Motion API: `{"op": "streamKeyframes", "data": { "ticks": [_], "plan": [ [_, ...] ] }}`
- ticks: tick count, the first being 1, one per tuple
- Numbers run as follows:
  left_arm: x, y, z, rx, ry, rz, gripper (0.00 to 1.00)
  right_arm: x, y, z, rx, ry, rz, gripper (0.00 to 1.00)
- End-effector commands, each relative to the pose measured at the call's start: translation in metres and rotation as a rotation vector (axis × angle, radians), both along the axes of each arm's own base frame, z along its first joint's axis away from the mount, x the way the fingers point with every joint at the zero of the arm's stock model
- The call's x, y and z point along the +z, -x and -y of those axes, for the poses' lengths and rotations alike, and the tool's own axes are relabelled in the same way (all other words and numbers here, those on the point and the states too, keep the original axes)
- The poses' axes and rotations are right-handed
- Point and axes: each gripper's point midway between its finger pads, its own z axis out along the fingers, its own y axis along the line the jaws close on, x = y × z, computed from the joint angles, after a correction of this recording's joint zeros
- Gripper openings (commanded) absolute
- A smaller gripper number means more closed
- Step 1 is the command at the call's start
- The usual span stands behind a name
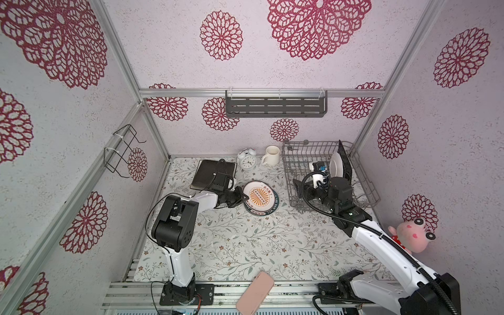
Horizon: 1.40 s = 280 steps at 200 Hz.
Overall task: Unload the plates from the dish rack
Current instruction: Place the plate among the plates.
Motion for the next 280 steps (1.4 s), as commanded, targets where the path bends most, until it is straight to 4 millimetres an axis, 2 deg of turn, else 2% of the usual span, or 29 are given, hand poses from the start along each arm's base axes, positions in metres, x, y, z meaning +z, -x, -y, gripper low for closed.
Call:
{"op": "streamKeyframes", "data": {
  "ticks": [1,32,78,125,185,243,280],
  "plan": [
    [-0.013,0.010,-0.002,-0.003,-0.037,-0.057,0.16,0.016,-0.002,0.003,-0.011,-0.002,0.058,0.86],
    [-0.012,0.012,-0.004,-0.003,-0.048,-0.065,0.20,0.012,-0.003,0.002,-0.007,0.009,0.055,0.85],
    [-0.017,0.016,-0.006,-0.002,-0.063,-0.083,0.35,0.010,-0.005,0.001,-0.002,0.023,0.054,0.84],
    [-0.020,0.019,-0.007,-0.007,-0.080,-0.119,0.42,0.007,-0.004,0.000,0.005,0.031,0.048,0.84],
    [-0.010,0.022,-0.009,-0.047,-0.182,-0.125,0.53,0.006,-0.004,0.001,0.004,0.032,0.050,0.84],
    [0.007,0.017,-0.004,-0.073,-0.243,-0.103,0.56,-0.002,-0.003,0.001,0.005,0.036,0.043,0.84],
    [-0.002,0.019,-0.001,-0.080,-0.251,-0.120,0.56,-0.002,-0.002,0.002,0.002,0.044,0.048,0.84]
  ]
}}
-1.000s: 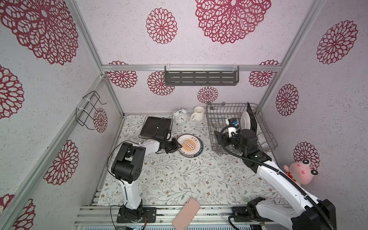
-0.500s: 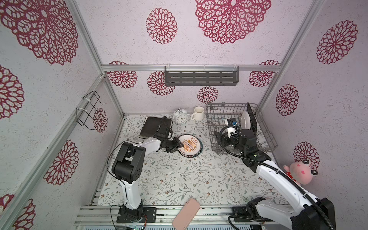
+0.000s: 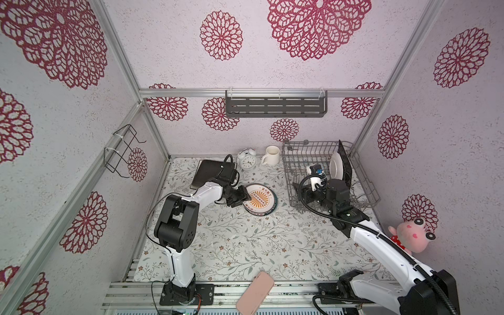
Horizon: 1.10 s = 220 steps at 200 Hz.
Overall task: Unload the plates from the dish rack
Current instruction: Place the plate among the plates.
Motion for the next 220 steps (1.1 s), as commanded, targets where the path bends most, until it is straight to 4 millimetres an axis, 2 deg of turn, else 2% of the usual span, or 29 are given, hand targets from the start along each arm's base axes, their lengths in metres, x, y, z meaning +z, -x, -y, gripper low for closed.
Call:
{"op": "streamKeyframes", "data": {
  "ticks": [1,63,137,158,166,189,220],
  "plan": [
    [-0.010,0.003,0.001,-0.019,-0.029,-0.020,0.56,0.021,-0.002,0.002,-0.005,-0.004,0.073,0.84],
    [-0.020,0.008,0.004,-0.030,-0.038,-0.043,0.56,0.018,0.000,0.005,-0.012,0.009,0.070,0.84],
    [-0.017,0.008,0.009,-0.042,-0.012,-0.038,0.57,0.020,-0.003,0.010,-0.036,0.027,0.067,0.84],
    [-0.013,0.009,0.008,-0.044,-0.021,-0.033,0.59,0.023,-0.006,0.018,-0.069,0.036,0.062,0.84],
    [-0.010,0.010,0.006,-0.042,-0.027,-0.027,0.63,0.025,-0.007,0.024,-0.097,0.041,0.060,0.85],
    [0.004,0.013,-0.003,-0.035,-0.067,0.000,1.00,0.033,-0.019,0.054,-0.213,0.035,0.024,0.86],
    [0.029,0.015,-0.011,-0.029,-0.088,0.054,0.97,0.029,-0.035,0.085,-0.308,0.031,-0.068,0.87]
  ]
}}
